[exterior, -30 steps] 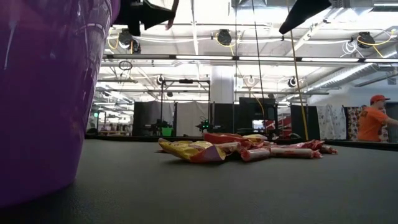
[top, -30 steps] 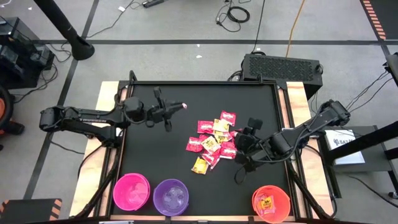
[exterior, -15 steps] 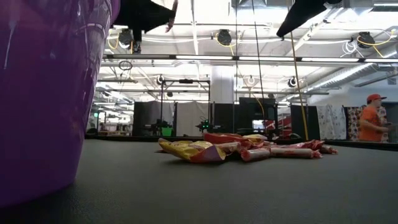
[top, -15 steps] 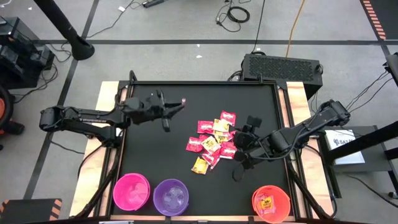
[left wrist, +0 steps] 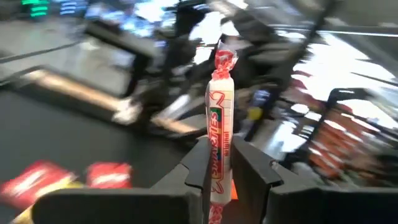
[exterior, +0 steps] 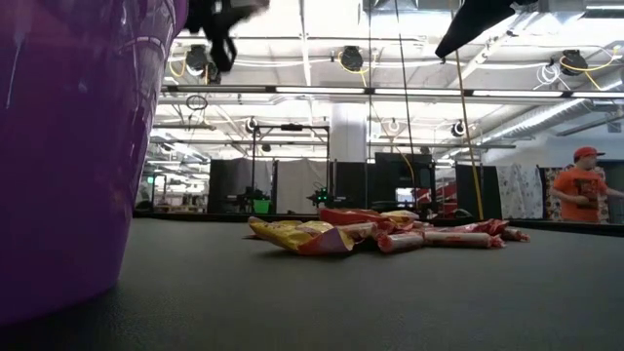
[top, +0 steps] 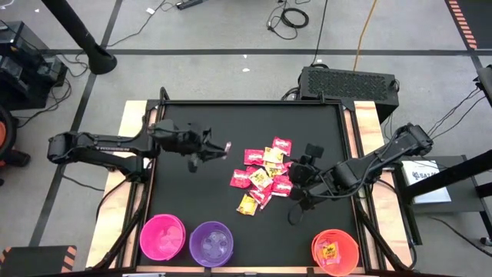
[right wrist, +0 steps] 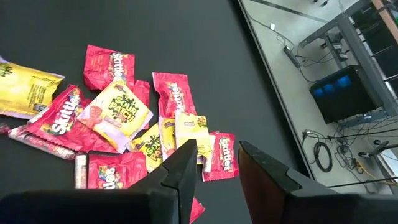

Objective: Sort candy by brand, put in halloween buckets
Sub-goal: Put the orange candy into the pink bucket

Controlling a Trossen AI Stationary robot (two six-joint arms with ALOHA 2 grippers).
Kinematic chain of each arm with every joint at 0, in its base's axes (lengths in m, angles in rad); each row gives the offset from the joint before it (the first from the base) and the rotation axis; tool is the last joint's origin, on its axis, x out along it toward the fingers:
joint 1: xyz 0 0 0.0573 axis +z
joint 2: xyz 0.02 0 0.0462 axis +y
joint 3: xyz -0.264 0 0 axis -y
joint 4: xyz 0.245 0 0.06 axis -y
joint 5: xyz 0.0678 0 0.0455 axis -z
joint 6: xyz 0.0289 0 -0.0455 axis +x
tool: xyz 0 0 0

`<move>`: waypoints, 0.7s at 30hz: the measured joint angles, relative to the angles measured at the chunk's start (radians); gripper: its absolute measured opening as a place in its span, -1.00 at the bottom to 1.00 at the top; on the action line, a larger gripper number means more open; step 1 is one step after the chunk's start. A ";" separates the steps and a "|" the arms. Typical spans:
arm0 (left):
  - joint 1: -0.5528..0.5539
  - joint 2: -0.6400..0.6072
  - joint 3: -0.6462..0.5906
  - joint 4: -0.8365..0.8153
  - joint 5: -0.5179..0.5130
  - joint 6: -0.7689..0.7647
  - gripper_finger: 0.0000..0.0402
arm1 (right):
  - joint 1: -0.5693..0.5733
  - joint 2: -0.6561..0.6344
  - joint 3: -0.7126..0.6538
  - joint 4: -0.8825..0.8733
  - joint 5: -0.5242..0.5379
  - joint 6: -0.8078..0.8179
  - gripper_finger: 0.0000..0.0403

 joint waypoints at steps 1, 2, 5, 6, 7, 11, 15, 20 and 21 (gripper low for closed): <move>0.000 -0.008 0.015 0.001 0.049 0.020 -0.73 | 0.000 0.000 0.000 -0.001 -0.009 0.001 -0.46; 0.000 -0.016 0.029 -0.001 0.106 0.036 -0.73 | 0.000 0.000 0.000 -0.001 -0.013 0.001 -0.46; 0.000 -0.041 0.085 -0.068 0.278 0.009 -0.73 | 0.000 0.000 0.000 -0.001 -0.014 0.005 -0.46; 0.001 -0.054 0.107 -0.119 0.302 -0.018 -0.73 | 0.000 0.000 0.000 -0.001 -0.014 0.005 -0.46; 0.003 -0.068 0.132 -0.184 0.309 -0.044 -0.73 | 0.000 0.000 0.000 -0.001 -0.014 0.006 -0.46; 0.004 -0.102 0.240 -0.513 0.300 -0.022 -0.73 | 0.000 0.000 0.000 0.000 -0.033 0.008 -0.46; 0.004 -0.119 0.349 -0.833 0.218 0.150 -0.73 | 0.000 0.000 0.000 0.007 -0.039 0.008 -0.46; 0.004 -0.121 0.469 -1.154 0.101 0.274 -0.73 | 0.000 0.000 0.000 0.017 -0.039 0.008 -0.46; 0.004 -0.121 0.488 -1.202 0.101 0.274 -0.73 | 0.000 0.000 0.000 0.017 -0.039 0.008 -0.46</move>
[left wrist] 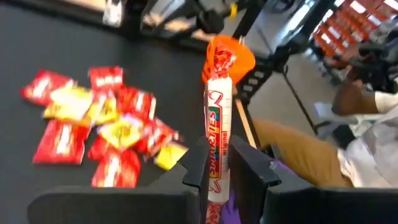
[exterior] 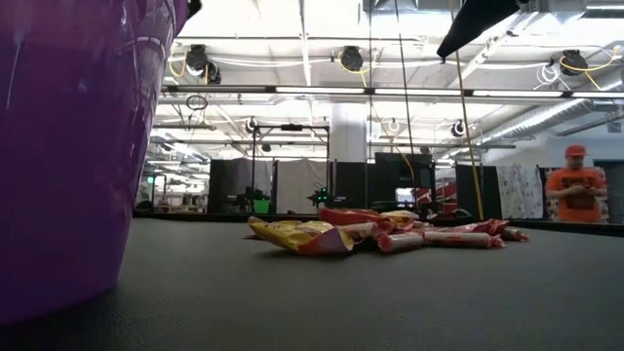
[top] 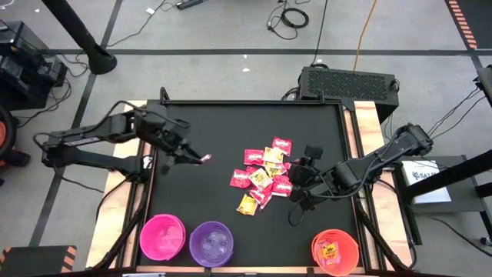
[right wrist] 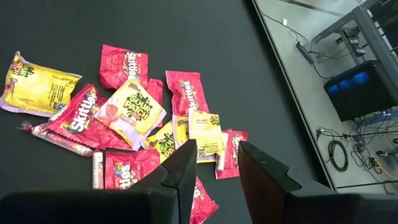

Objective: Sort candy by brand, put in halloween buckets
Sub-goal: Put the orange candy into the pink bucket

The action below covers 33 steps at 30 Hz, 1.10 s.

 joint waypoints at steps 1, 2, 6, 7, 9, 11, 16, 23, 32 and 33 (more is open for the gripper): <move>0.000 0.000 0.018 -0.044 0.001 -0.001 -0.73 | 0.000 0.000 0.000 0.000 0.000 0.000 -0.46; -0.002 0.000 0.037 -0.089 0.002 -0.004 -0.73 | 0.000 0.000 0.000 0.000 0.000 0.000 -0.46; -0.028 -0.008 0.081 -0.284 0.010 -0.026 -0.73 | 0.000 0.000 0.000 0.000 0.000 -0.001 -0.46; -0.034 -0.011 0.084 -0.334 0.016 -0.027 -0.73 | 0.000 0.000 0.000 0.000 0.000 -0.001 -0.46; -0.047 -0.018 0.084 -0.442 0.028 -0.028 -0.73 | 0.000 0.000 0.000 0.000 0.000 -0.002 -0.46; -0.067 -0.020 0.084 -0.550 0.028 -0.083 -0.73 | 0.000 0.000 0.000 0.000 0.000 -0.003 -0.46; -0.142 -0.020 0.084 -0.737 -0.047 -0.268 -0.73 | 0.000 0.000 0.000 0.000 0.000 -0.003 -0.46; -0.275 -0.020 0.084 -0.753 -0.117 -0.496 -0.73 | 0.000 0.000 0.000 0.000 0.000 -0.003 -0.46; -0.548 0.003 0.084 -0.745 -0.303 -0.762 -0.73 | 0.000 0.000 0.000 0.000 0.000 -0.003 -0.46; -0.583 0.012 0.084 -0.741 -0.323 -0.788 -0.73 | 0.000 0.000 0.000 0.000 0.000 -0.003 -0.46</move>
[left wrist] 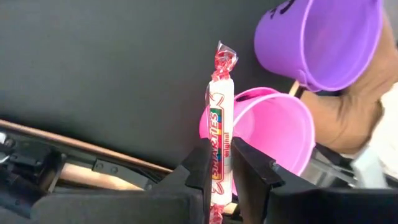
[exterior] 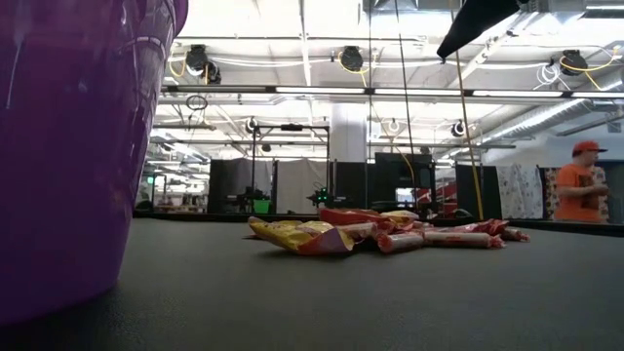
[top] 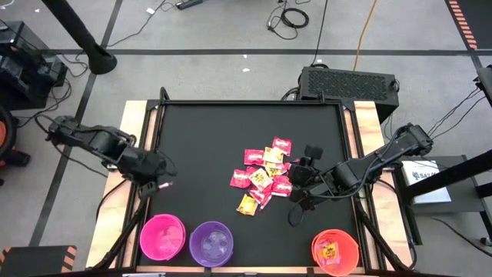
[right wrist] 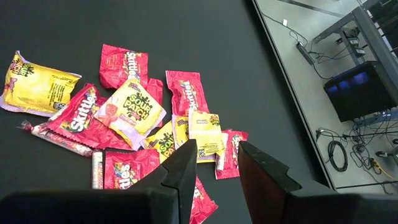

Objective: Sort candy by brand, put in halloween buckets
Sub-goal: Put the orange candy into the pink bucket

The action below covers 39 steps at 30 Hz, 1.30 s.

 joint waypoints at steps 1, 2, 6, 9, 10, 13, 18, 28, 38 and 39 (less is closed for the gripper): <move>-0.034 0.011 0.000 0.008 -0.019 -0.021 -0.73 | 0.000 0.000 0.000 0.000 0.000 0.000 -0.46; -0.069 0.024 0.000 0.020 -0.037 -0.038 -0.73 | 0.000 0.000 0.000 0.000 0.000 0.000 -0.46; -0.198 0.102 0.000 0.087 -0.081 -0.077 -0.73 | 0.000 0.000 0.000 0.000 0.000 -0.004 -0.46; -0.277 0.178 0.000 0.144 -0.088 -0.078 -0.73 | 0.000 0.000 0.000 0.000 0.000 -0.004 -0.46; -0.300 0.205 0.000 0.160 -0.088 -0.078 -0.73 | 0.000 0.000 0.000 0.000 0.000 -0.004 -0.46; -0.363 0.285 0.000 0.192 -0.087 -0.078 -0.73 | 0.000 0.000 0.000 0.000 0.000 -0.004 -0.46; -0.442 0.391 -0.001 0.224 0.003 -0.149 -0.73 | 0.000 0.000 0.000 0.001 0.000 -0.003 -0.46; -0.546 0.445 -0.001 0.231 -0.077 -0.183 -0.73 | 0.000 0.000 0.000 0.013 0.000 -0.004 -0.46; -0.547 0.445 -0.001 0.325 -0.171 -0.302 -0.69 | 0.000 0.000 0.000 0.021 0.000 -0.004 -0.46; -0.547 0.445 -0.001 0.320 -0.169 -0.334 -0.65 | 0.000 0.000 0.000 0.021 0.000 -0.004 -0.46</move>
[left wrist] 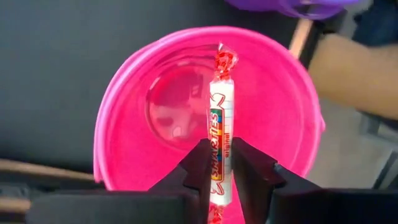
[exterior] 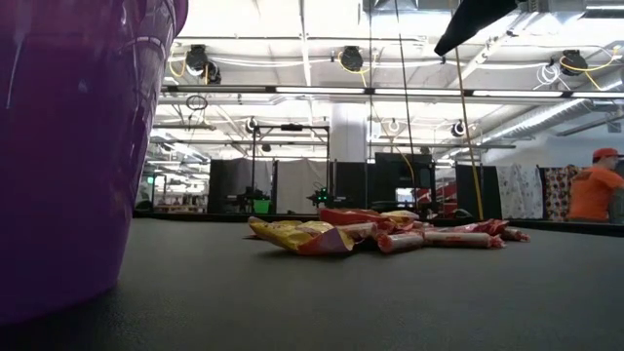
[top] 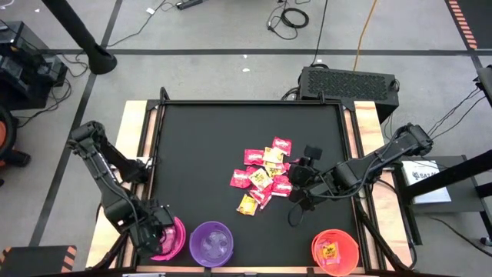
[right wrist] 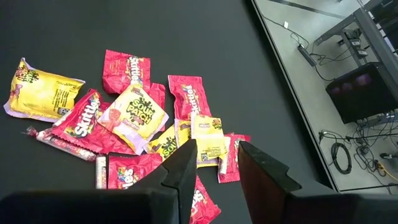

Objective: Sort candy by brand, put in halloween buckets
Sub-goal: Put the orange candy into the pink bucket, then put the red candy into the violet bucket

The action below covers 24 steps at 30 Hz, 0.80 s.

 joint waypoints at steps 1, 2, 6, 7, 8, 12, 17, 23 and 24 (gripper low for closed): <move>0.000 0.000 0.000 0.000 0.007 -0.025 -0.59 | 0.000 0.000 0.000 0.000 0.000 0.000 -0.46; 0.000 0.000 0.000 -0.001 0.008 -0.044 -0.53 | 0.000 0.000 0.000 0.000 -0.003 0.000 -0.46; 0.000 0.000 0.000 -0.017 -0.018 -0.073 -0.24 | 0.000 0.000 0.000 0.000 -0.024 0.000 -0.46; 0.000 0.000 0.000 -0.029 -0.027 -0.073 -0.17 | 0.000 0.000 0.000 0.001 -0.025 0.000 -0.46; 0.001 0.000 0.000 -0.043 -0.029 -0.073 -0.11 | 0.000 0.000 0.000 0.001 -0.025 0.000 -0.46; 0.035 -0.006 0.000 -0.121 0.008 -0.067 0.02 | 0.000 0.000 0.000 0.012 -0.025 0.002 -0.46; 0.079 -0.020 0.052 -0.250 0.068 -0.036 0.03 | 0.000 0.000 0.000 0.087 -0.026 -0.013 -0.46; 0.104 -0.035 0.144 -0.310 -0.312 0.174 0.03 | -0.005 0.000 -0.012 0.197 -0.045 -0.136 -0.46; 0.109 -0.035 0.158 -0.306 -0.400 0.218 0.03 | -0.012 0.000 -0.024 0.217 -0.047 -0.159 -0.46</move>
